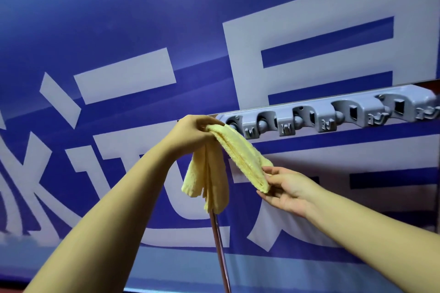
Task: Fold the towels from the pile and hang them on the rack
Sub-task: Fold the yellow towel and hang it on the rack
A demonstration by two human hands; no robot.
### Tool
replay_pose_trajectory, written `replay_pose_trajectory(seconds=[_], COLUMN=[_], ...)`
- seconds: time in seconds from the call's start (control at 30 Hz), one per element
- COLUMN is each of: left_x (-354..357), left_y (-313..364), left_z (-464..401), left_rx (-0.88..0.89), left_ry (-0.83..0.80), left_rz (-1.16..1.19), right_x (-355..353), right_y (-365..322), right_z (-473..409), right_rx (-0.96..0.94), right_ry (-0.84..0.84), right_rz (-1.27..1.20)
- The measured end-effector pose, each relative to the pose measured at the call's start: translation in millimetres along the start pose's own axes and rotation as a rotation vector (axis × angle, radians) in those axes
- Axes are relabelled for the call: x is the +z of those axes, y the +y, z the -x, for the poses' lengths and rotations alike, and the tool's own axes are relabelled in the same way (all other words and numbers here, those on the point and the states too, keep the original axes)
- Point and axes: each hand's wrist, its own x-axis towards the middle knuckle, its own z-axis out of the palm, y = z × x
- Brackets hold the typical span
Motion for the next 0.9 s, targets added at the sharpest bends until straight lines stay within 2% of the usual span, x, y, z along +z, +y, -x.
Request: replay_pose_trajectory(seconds=[0.1,0.3,0.5,0.73,0.8,0.9], left_x=[3,24,45,117,146,195], left_y=[5,-6,-24,-49,-56,-61], left_z=[0,11,31,93,113,146], left_rx=[-0.031,-0.127,-0.177,-0.195,-0.262,-0.385], left_ry=[-0.046,-0.002,0.025,-0.012,-0.012,-0.109], left_rz=[0.095,0.326,0.657,0.663,0.688,0.701], right_x=[-2,-2,2,-3,-17,-58], right_y=[4,12,25,43,52,79], right_z=[-10,-28,-41,-48,-47,-47], right_rx=[0.016,0.012,0.000,-0.104,-0.139,-0.143], right_ry=[0.007,0.035,0.026,-0.061,-0.092,-0.050], right_rz=[0.024,0.076,0.120,0.194,0.270,0.441])
